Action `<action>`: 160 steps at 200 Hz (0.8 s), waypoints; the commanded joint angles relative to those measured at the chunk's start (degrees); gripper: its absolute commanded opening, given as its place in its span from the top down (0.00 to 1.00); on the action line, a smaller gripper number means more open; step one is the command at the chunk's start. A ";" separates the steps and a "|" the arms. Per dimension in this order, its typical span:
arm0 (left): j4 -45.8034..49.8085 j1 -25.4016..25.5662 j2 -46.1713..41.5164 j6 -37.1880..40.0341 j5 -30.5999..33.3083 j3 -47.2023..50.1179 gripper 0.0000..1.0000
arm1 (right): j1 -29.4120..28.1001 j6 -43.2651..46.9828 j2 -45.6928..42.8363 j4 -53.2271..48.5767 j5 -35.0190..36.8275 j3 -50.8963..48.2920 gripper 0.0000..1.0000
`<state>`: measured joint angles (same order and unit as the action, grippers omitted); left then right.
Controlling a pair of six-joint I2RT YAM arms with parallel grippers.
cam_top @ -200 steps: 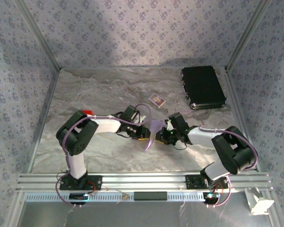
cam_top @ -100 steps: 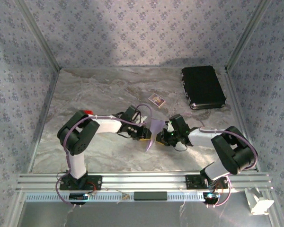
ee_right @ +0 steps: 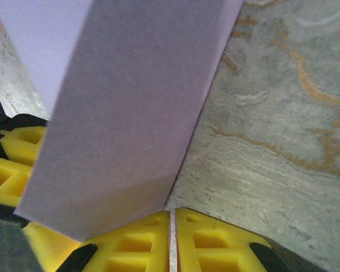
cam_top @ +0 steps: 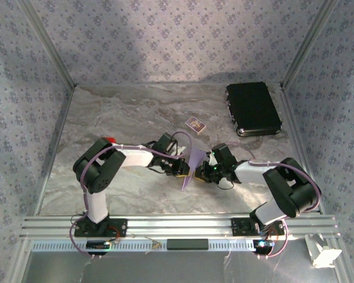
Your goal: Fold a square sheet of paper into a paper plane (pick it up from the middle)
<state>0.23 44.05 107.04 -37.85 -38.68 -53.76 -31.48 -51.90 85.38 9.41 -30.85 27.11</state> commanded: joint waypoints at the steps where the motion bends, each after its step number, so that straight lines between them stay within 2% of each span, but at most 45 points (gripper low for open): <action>1: 0.70 0.27 -2.22 0.16 1.26 0.10 0.90 | 0.42 -0.66 -1.29 -0.38 0.28 -0.65 0.88; 26: 4.32 0.42 -6.82 -0.11 7.90 0.34 0.93 | 1.03 0.15 -4.22 -3.65 2.78 -0.41 0.87; 58: 17.07 1.42 -12.75 -0.33 25.16 -2.26 0.95 | 1.41 2.06 -7.80 -9.87 6.84 1.01 0.87; 89: 26.82 2.62 -14.25 -0.74 38.41 -4.95 0.98 | 1.56 2.19 -9.08 -11.40 8.25 1.88 0.87; 115: 30.86 2.87 -12.97 -1.09 41.79 -6.27 1.00 | 1.43 2.08 -8.62 -11.30 8.10 2.65 0.87; 160: 31.06 3.75 -11.63 -2.06 42.22 -5.54 0.99 | 1.16 1.91 -8.09 -11.38 8.17 3.73 0.87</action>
<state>28.10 46.89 94.32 -38.98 0.95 -58.81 -30.28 -50.57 77.12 -0.23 -23.73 29.12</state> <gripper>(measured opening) 0.047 0.136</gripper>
